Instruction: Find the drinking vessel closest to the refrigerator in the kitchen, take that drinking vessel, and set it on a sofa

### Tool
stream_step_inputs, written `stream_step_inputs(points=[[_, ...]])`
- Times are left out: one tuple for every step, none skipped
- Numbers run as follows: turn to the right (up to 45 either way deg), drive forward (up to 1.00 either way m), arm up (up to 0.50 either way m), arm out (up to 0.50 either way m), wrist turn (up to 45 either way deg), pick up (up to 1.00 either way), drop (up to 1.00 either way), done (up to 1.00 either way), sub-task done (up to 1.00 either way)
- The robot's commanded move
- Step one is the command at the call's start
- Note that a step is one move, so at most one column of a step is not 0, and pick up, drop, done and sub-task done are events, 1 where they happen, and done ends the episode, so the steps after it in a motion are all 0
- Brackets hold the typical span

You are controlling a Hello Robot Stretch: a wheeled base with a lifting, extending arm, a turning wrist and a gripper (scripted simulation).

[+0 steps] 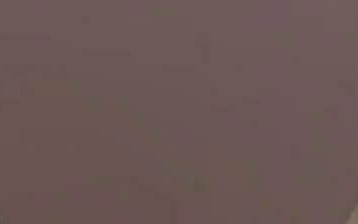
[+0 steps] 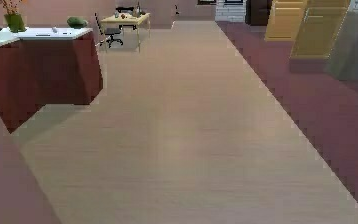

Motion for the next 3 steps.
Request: stream_step_inputs(points=[[45.0, 0.00, 0.00, 0.00, 0.0, 0.00, 0.00, 0.00, 0.00], [42.0, 0.00, 0.00, 0.00, 0.0, 0.00, 0.00, 0.00, 0.00], [0.0, 0.75, 0.00, 0.00, 0.0, 0.00, 0.00, 0.00, 0.00]])
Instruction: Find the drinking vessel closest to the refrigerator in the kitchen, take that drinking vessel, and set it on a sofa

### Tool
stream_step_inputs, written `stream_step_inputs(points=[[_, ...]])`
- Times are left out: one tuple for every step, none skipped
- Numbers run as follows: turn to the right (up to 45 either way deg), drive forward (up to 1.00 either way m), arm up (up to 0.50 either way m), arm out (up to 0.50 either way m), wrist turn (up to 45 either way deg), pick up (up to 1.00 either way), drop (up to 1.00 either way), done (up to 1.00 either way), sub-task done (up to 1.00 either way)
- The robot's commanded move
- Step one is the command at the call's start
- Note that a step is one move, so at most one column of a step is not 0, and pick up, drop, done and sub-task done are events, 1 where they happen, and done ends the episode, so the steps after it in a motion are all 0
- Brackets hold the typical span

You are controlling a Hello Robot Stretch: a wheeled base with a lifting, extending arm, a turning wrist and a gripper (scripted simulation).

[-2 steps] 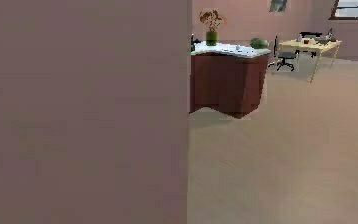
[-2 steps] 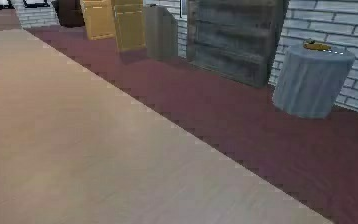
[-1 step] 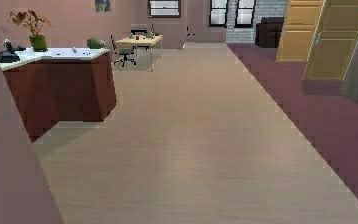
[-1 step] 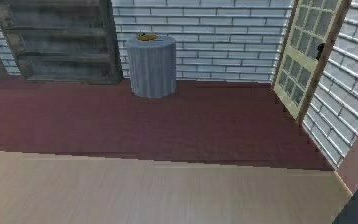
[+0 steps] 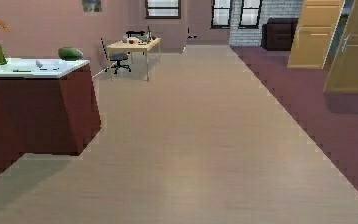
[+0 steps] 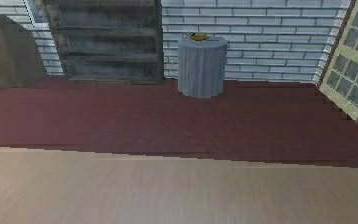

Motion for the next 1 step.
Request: stream_step_inputs(points=[[-39.0, 0.00, 0.00, 0.00, 0.0, 0.00, 0.00, 0.00, 0.00]])
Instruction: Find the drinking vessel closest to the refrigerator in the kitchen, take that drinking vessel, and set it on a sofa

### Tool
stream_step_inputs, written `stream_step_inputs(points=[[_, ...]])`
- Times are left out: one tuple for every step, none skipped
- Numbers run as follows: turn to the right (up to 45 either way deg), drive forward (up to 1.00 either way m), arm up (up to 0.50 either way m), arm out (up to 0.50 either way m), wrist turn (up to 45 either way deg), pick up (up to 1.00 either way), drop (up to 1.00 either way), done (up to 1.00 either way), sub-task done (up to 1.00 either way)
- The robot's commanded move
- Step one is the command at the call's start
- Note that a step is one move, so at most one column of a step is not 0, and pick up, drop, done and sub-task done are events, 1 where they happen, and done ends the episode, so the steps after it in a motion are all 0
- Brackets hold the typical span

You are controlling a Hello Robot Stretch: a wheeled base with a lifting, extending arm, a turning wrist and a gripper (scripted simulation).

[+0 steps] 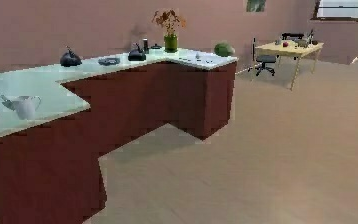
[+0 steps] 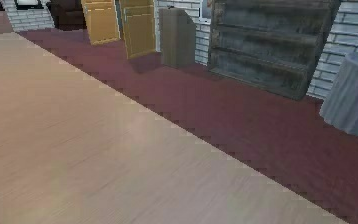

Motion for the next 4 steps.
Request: stream_step_inputs(points=[[0.0, 0.50, 0.00, 0.00, 0.0, 0.00, 0.00, 0.00, 0.00], [-45.0, 0.00, 0.00, 0.00, 0.0, 0.00, 0.00, 0.00, 0.00], [-45.0, 0.00, 0.00, 0.00, 0.0, 0.00, 0.00, 0.00, 0.00], [-45.0, 0.00, 0.00, 0.00, 0.0, 0.00, 0.00, 0.00, 0.00]])
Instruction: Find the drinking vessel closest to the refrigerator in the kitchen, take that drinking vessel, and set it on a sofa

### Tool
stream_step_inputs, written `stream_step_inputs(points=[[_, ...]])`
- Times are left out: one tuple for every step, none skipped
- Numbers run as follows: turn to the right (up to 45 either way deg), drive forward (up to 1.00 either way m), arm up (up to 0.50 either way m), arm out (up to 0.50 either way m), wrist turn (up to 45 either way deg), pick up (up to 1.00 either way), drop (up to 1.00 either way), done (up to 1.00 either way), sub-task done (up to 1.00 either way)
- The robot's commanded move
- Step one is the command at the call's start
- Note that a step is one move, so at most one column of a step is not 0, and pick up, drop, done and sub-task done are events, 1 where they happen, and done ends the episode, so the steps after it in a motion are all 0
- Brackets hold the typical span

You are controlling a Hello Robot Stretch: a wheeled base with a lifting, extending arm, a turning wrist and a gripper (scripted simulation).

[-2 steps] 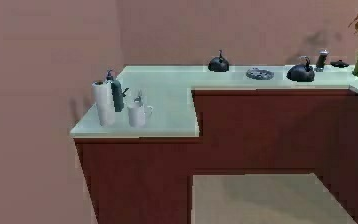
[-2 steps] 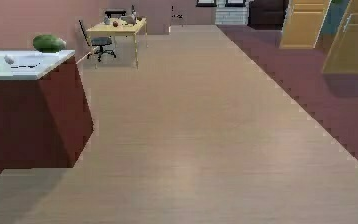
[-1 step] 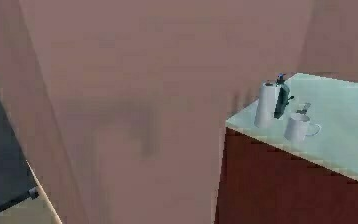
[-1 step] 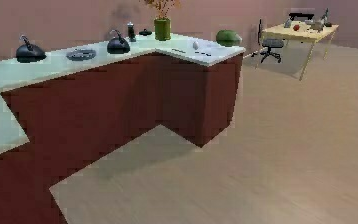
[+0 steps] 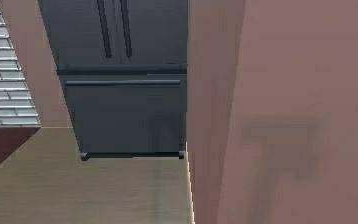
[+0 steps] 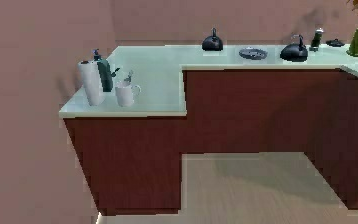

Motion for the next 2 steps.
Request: stream_step_inputs(points=[[-12.0, 0.00, 0.00, 0.00, 0.0, 0.00, 0.00, 0.00, 0.00], [45.0, 0.00, 0.00, 0.00, 0.0, 0.00, 0.00, 0.00, 0.00]])
